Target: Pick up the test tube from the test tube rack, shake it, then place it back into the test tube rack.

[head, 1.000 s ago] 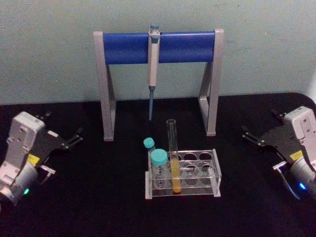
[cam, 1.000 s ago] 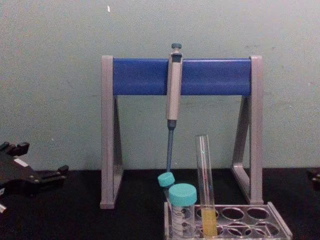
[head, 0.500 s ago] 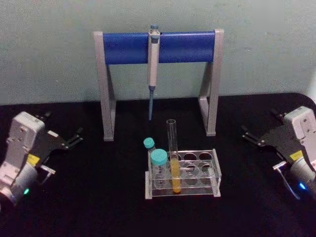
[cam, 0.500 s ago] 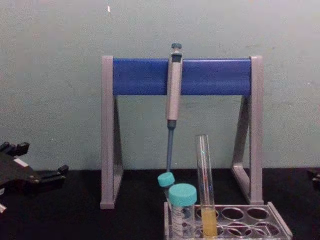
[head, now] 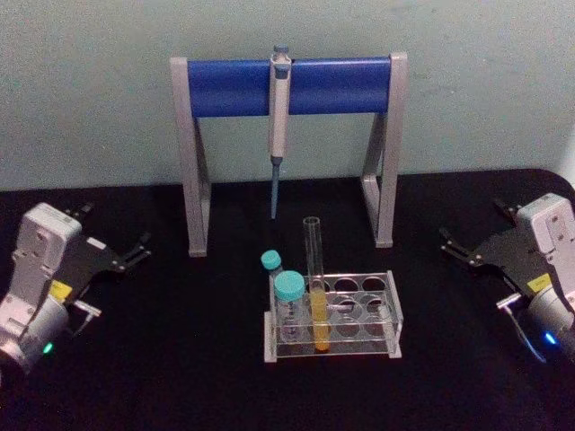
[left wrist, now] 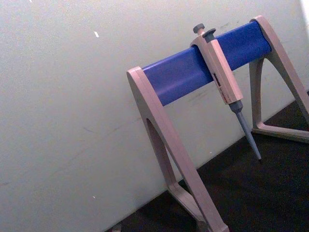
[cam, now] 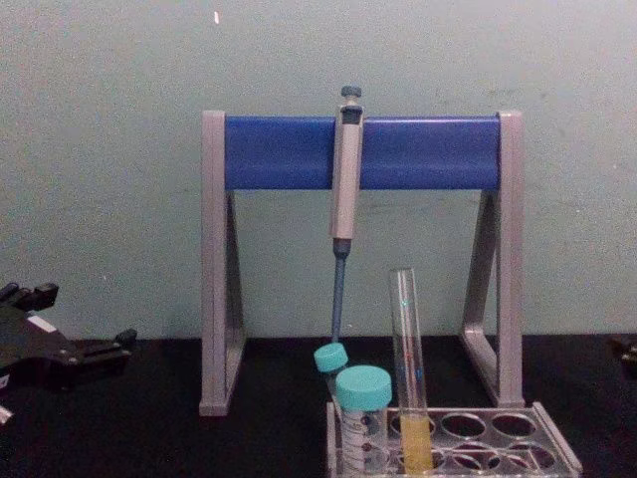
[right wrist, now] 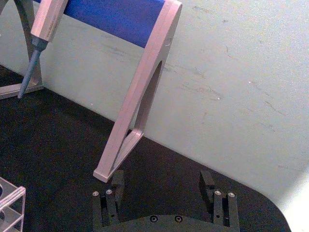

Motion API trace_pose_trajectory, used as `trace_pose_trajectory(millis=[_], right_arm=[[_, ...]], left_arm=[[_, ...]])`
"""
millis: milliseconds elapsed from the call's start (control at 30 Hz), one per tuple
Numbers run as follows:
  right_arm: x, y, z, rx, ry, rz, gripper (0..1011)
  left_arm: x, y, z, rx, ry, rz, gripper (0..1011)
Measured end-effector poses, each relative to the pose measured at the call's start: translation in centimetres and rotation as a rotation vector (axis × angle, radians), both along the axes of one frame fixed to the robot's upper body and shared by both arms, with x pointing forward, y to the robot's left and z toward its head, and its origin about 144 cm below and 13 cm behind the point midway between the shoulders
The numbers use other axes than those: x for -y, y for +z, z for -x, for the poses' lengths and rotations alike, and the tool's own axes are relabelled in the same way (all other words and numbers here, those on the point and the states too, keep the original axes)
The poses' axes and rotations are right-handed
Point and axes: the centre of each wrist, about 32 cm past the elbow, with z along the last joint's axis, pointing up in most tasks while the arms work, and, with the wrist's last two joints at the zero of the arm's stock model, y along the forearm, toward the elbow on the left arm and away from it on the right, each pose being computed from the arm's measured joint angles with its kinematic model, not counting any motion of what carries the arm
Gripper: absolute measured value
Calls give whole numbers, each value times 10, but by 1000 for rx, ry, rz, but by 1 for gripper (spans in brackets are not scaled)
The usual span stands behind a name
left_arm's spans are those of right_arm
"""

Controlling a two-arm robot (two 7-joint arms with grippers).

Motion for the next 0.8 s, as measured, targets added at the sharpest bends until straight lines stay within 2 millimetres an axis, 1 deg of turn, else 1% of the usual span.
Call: trace_pose_trajectory(millis=[533,800], right_arm=[[0,1,1,-3,3,-3,1000],[-1,7,13,-37,49,-61,1000]], left_arm=[[0,0,0,0,0,0,1001],[0,0,0,0,0,0,1001]])
